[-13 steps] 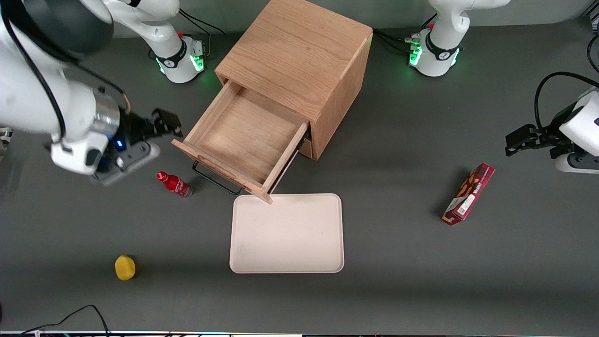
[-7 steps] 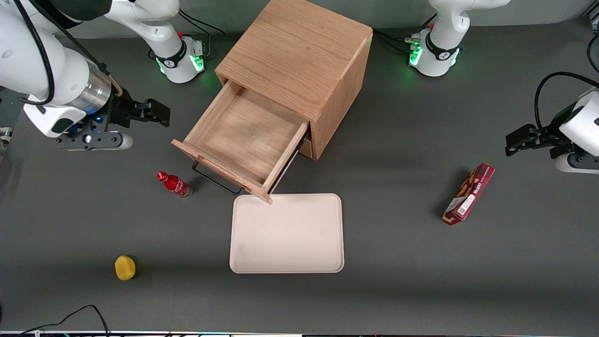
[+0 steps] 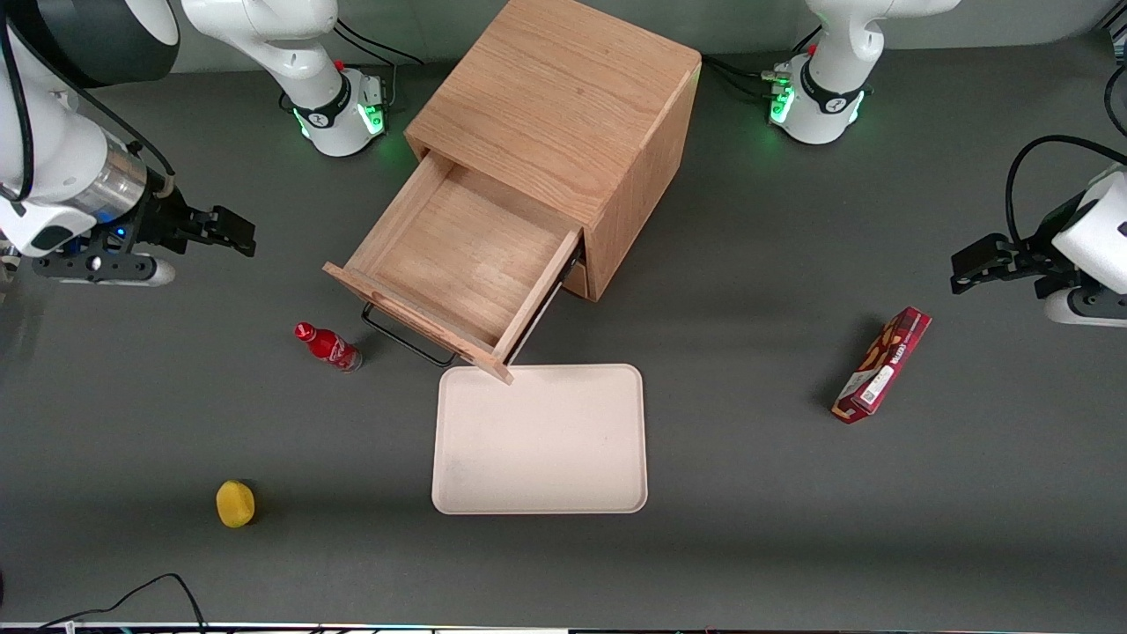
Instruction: Open upper drawer
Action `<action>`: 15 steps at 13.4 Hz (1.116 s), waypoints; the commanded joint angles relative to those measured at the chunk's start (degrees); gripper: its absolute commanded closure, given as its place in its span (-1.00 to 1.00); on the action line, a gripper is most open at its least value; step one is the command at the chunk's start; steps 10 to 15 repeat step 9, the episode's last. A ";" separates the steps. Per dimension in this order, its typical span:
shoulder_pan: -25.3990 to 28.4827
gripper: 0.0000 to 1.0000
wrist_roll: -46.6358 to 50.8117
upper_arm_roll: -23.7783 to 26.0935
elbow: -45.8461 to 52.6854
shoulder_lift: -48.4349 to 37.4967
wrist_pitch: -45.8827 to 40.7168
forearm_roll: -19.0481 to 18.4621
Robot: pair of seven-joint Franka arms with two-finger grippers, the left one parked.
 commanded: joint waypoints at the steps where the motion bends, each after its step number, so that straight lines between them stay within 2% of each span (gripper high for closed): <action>1: 0.24 -1.00 -3.68 -1.52 -11.01 -9.27 4.85 0.76; 4: 0.24 -1.00 -3.85 -3.97 -10.32 -9.46 4.24 0.67; 9: 0.51 -1.00 -2.80 -4.25 -6.19 -7.18 3.97 0.67; 15: 0.51 -1.00 -2.80 -4.25 -6.19 -7.18 3.97 0.67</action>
